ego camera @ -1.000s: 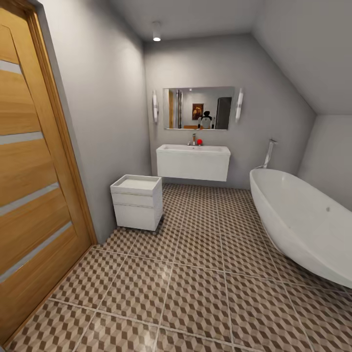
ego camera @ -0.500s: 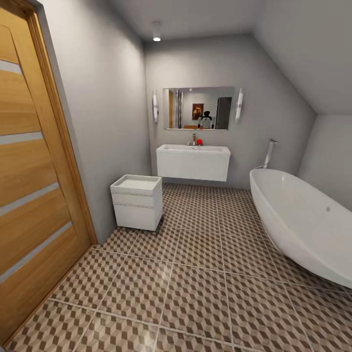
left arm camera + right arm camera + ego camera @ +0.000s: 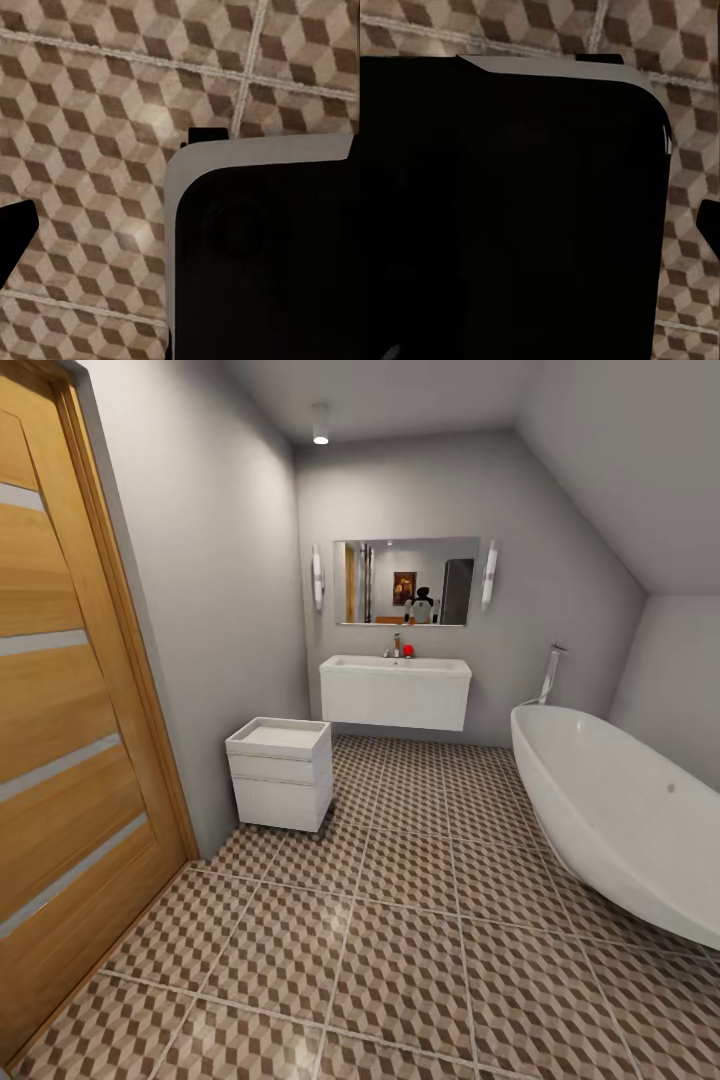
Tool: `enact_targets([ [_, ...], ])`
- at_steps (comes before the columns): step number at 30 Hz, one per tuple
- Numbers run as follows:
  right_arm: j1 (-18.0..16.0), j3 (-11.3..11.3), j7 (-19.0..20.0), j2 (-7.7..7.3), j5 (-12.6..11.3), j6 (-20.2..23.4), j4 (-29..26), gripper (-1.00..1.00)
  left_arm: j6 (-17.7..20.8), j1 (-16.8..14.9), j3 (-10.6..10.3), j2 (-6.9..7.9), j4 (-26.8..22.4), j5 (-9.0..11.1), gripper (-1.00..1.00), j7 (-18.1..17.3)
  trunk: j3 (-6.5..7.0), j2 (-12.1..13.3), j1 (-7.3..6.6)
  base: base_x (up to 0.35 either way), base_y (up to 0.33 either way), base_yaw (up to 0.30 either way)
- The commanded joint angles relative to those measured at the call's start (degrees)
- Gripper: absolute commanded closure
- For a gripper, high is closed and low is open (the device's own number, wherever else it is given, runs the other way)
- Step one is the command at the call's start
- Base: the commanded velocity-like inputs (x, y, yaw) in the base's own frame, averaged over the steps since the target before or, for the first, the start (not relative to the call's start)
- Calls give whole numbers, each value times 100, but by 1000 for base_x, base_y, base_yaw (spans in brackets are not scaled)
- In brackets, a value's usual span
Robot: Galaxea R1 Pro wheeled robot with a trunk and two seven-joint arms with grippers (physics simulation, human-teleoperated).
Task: Take the four mousetraps from the cabinet in the bathroom and place them on the bathroom floor. Make sure all four end up on the same floor surface, and ensure that at least two of them are either under or directly next to the same bathroom sink.
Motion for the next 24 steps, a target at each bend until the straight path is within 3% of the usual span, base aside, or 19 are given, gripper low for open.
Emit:
enact_targets([
  [1,-3,-2,-3,2,-2,-53,-4,-100,-46,0,-5,2,-7,-3,-100,-1,-5,-3,0,0,0,0],
  [5,-3,1,-3,20,2,-111,-52,-100,-174,0,-21,-1,-15,-5,-100,3,-5,-3,0,0,0,0],
  [6,-3,2,-3,23,4,-114,-70,-100,-1091,0,-19,-1,-15,-5,-100,3,-5,-3,0,0,0,0],
  [17,-3,13,0,31,30,-156,-358,-100,-1116,0,-4,6,-13,4,-100,12,-5,-3,0,0,0,0],
  [24,-3,21,-8,4,41,-399,-531,-100,-1115,0,10,-26,-21,22,-100,20,-5,-3,0,0,0,0],
])
